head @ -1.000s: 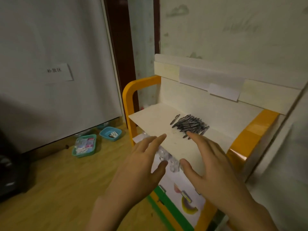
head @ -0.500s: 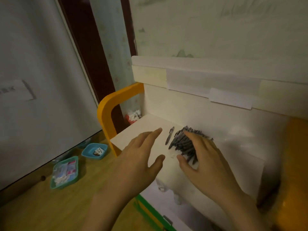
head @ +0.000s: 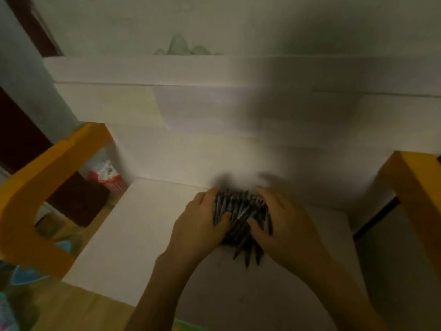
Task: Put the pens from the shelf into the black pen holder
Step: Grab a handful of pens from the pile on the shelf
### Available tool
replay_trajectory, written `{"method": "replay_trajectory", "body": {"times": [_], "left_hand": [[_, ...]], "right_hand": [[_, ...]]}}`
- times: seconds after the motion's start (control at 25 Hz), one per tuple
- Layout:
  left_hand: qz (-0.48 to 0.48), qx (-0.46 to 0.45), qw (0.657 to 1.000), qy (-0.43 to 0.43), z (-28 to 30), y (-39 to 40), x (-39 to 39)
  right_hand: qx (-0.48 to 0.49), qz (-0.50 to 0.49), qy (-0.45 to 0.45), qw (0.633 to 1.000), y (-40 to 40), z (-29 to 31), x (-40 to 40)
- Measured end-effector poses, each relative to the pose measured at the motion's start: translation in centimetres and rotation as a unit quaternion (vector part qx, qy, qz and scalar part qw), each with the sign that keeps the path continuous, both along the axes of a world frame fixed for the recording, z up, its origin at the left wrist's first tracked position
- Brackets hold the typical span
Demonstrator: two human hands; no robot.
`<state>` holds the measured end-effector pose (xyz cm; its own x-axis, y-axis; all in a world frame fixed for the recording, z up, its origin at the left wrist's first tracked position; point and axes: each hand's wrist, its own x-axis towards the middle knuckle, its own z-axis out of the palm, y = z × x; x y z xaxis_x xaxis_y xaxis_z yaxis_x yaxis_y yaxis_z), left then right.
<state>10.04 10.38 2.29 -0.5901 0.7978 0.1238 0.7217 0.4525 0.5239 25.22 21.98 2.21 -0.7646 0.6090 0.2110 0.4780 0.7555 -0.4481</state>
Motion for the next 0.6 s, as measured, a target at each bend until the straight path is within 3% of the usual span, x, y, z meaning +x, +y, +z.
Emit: {"method": "replay_trajectory", "body": {"times": [0.32, 0.6], "left_hand": [[0.042, -0.157, 0.986, -0.044, -6.5, 6.5, -4.0], [0.040, -0.163, 0.985, -0.050, -7.8, 7.6, -4.9]], "right_hand": [[0.022, -0.070, -0.068, 0.995, 1.6, -1.6, -2.6], [0.032, -0.074, -0.081, 0.993, 2.2, -2.2, -4.2]]}}
